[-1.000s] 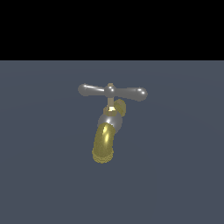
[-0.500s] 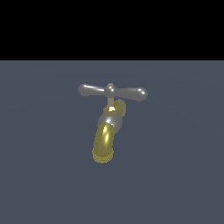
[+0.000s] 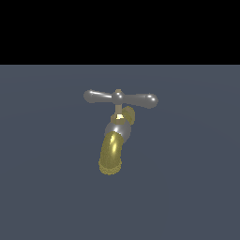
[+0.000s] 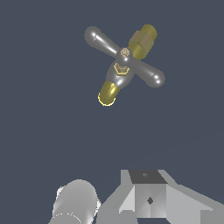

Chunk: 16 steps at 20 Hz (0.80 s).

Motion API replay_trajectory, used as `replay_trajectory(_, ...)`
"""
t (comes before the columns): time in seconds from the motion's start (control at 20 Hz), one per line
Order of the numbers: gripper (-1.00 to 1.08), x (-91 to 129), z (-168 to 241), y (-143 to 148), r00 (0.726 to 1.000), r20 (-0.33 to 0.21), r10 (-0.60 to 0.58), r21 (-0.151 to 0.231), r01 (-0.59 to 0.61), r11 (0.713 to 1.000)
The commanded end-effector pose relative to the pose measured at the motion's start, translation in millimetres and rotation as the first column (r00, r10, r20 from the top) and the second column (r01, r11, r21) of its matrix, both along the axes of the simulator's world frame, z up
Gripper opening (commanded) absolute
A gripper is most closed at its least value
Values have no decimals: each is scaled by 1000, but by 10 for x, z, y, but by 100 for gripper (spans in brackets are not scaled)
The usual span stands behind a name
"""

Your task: Turn on the faucet by rotating a designated handle.

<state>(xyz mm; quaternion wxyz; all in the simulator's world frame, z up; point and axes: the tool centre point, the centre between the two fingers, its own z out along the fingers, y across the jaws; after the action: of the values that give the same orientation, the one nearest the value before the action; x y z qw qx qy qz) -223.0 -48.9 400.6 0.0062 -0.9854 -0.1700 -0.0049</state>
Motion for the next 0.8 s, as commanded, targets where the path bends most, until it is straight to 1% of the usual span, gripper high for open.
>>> replay_trajectory(0.0, -100, 48, -144, -40, 998, 0, 66, -1, -66, 998)
replay_trajectory(0.15, -100, 111, -313, -84, 990, 0, 144, -3, -144, 990)
replay_trajectory(0.35, -100, 201, -540, -136, 969, -1, 245, -5, -245, 969)
replay_trajectory(0.55, -100, 298, -766, -180, 939, -2, 344, -7, -344, 939)
replay_trajectory(0.75, -100, 400, -991, -213, 899, -3, 439, -9, -439, 899)
